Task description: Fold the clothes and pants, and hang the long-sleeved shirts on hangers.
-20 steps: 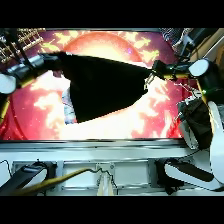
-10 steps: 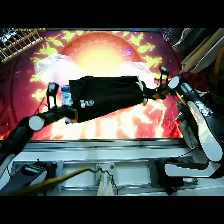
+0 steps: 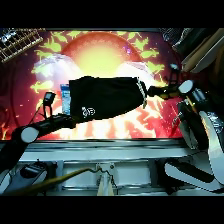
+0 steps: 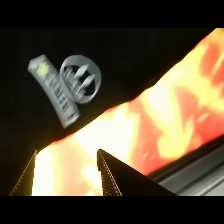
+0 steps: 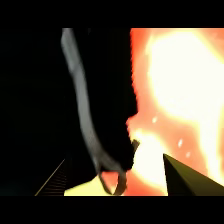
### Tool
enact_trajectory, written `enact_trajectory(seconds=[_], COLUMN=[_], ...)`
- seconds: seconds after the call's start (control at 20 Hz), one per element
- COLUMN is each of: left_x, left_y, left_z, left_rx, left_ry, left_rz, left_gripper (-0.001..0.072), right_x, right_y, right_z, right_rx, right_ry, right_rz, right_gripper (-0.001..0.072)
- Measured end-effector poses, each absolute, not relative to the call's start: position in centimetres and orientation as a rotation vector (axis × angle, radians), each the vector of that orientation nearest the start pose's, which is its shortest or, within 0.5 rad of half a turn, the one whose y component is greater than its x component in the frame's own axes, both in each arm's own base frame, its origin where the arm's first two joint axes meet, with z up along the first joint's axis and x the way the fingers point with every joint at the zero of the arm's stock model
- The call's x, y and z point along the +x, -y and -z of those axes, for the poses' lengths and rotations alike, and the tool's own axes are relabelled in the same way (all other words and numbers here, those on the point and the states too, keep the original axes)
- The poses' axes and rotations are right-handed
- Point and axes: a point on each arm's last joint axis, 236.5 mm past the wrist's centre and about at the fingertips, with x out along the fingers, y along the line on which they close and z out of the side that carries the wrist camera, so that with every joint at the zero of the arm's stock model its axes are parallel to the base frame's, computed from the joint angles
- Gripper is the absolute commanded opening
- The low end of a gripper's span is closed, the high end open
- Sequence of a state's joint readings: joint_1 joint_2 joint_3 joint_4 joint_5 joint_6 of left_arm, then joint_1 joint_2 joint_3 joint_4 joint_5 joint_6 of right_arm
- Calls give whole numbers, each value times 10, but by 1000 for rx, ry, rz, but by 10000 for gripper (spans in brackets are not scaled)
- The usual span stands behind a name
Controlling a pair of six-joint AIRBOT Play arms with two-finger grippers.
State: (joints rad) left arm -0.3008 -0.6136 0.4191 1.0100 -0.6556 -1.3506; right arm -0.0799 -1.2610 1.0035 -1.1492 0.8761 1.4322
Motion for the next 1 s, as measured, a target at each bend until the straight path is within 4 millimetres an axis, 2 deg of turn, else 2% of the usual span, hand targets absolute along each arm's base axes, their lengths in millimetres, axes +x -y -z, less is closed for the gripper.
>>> enact_trajectory(seconds=[0.05,0.1,0.15,0.3,0.45,0.65,1.0], left_x=[267,269,272,274,277,282,293], left_y=[161,160,158,156,155,154,156], left_z=[-31,-46,-58,-78,-86,-87,-86], left_rx=[-260,-293,-328,-402,-441,-464,-539], left_ry=[-799,-750,-709,-652,-631,-618,-615], left_rz=[494,483,473,454,442,428,406], left_gripper=[417,417,417,417,417,416,415], right_x=[422,433,442,461,473,480,471], right_y=[-34,-27,-25,-34,-41,-53,-89], right_z=[0,0,3,23,46,63,79], right_rx=[372,405,437,541,607,639,598], right_ry=[-1065,-1064,-1079,-1174,-1241,-1284,-1360], right_rz=[-138,-151,-182,-334,-419,-487,-567], right_gripper=[644,692,695,704,707,707,705])
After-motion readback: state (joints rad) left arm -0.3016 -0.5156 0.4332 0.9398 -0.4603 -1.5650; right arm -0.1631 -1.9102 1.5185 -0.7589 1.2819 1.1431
